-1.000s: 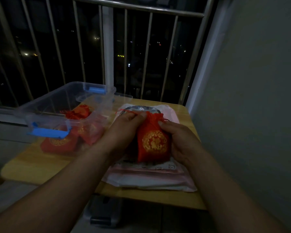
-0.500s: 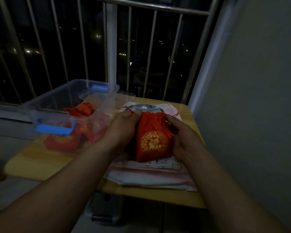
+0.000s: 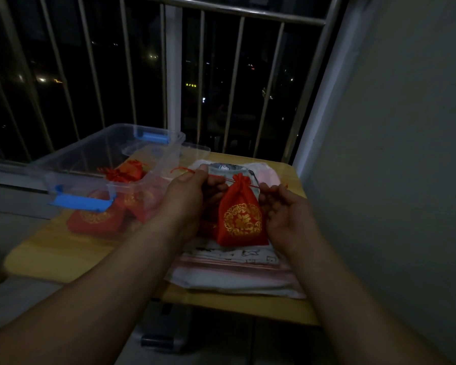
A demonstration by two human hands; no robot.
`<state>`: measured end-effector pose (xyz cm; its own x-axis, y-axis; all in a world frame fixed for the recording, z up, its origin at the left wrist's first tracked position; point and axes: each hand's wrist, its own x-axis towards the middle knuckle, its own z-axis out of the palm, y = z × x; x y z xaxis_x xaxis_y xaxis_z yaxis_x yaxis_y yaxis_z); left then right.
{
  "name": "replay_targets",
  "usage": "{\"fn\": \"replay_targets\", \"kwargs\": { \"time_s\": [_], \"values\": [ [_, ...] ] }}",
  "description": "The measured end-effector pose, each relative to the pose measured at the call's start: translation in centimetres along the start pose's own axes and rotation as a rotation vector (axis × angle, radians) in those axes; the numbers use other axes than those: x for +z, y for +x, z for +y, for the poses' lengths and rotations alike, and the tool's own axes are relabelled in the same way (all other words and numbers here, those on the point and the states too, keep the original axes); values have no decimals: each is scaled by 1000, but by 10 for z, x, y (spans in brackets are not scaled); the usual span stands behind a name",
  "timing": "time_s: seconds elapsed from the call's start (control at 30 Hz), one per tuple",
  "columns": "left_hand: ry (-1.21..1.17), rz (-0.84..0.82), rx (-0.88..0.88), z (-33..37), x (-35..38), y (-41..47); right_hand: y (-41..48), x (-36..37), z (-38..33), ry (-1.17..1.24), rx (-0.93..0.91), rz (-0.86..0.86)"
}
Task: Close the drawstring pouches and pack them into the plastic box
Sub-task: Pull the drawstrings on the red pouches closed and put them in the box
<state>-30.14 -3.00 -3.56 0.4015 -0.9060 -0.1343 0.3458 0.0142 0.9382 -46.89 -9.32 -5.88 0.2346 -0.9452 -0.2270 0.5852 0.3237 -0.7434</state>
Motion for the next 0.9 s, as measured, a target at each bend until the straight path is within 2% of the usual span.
{"fn": "replay_targets", "kwargs": {
  "time_s": [0.17,0.33,0.43,0.5,0.57,0.63,0.8,0.9],
  "values": [
    [-204,-86,-86,7,10,-8,-8,8,-7,1,53,-105],
    [-199,-82,-187,8,9,-10,-19,12,-17,-104,139,-217],
    [-172,-169,-267,10,2,-11,-27,11,-23,-183,232,-353],
    [-41,-193,-198,10,0,-11,-29,7,-24,-329,238,-369],
    [105,-135,-41,8,-2,-10,-27,1,-23,-493,201,-352],
    [74,-116,14,8,-1,-10,-24,-2,-22,-550,182,-314],
    [-228,-171,-59,9,-4,-10,-15,-10,-20,-323,190,-201],
    [-176,-181,-100,7,1,-15,-13,-12,-18,-199,167,-226]
  ]
}}
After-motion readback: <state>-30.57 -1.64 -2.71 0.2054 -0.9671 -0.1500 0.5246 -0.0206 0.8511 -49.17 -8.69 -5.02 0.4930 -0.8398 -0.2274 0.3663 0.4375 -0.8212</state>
